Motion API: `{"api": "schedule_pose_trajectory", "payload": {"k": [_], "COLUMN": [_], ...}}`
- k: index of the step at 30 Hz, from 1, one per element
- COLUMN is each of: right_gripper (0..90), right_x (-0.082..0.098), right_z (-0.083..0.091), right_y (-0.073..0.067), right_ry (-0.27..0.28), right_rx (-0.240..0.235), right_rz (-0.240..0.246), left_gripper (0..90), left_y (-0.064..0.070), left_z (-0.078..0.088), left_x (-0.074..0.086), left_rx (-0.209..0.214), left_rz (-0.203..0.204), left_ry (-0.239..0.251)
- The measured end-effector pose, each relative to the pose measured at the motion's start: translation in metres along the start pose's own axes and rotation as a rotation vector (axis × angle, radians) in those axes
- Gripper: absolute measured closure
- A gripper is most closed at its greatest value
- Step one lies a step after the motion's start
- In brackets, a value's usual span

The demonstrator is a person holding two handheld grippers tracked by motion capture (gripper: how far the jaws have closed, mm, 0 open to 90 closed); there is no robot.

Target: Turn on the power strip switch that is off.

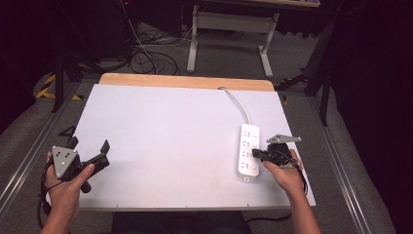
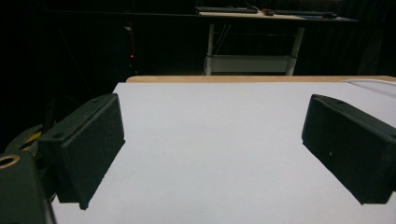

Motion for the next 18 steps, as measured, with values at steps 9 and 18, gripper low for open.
{"api": "schedule_pose_trajectory", "payload": {"k": [9,18], "right_gripper": [90.0,90.0], "right_x": [0.0001,-0.0003], "right_z": [0.0002,0.0002], "right_y": [-0.0005,-0.001], "right_ry": [0.008,0.008], "right_rx": [0.004,0.012], "right_rz": [0.008,0.013], "left_gripper": [6.4,6.5], "left_y": [0.0035,0.0039], "left_z": [-0.001,-0.0011], "left_x": [0.0005,0.0007], "left_rx": [0.007,0.01], "left_rz": [0.004,-0.005], "left_ry": [0.001,-0.003]}}
Point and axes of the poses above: each handheld gripper's, and its own axes: z roughly backward along the jaws, x roughly out of its underside, y roughly to its right, the point moved 9 cm from there along -z, roughly forward along the jaws, and after that the axes turned 11 degrees about -x, right-handed, at the moved point
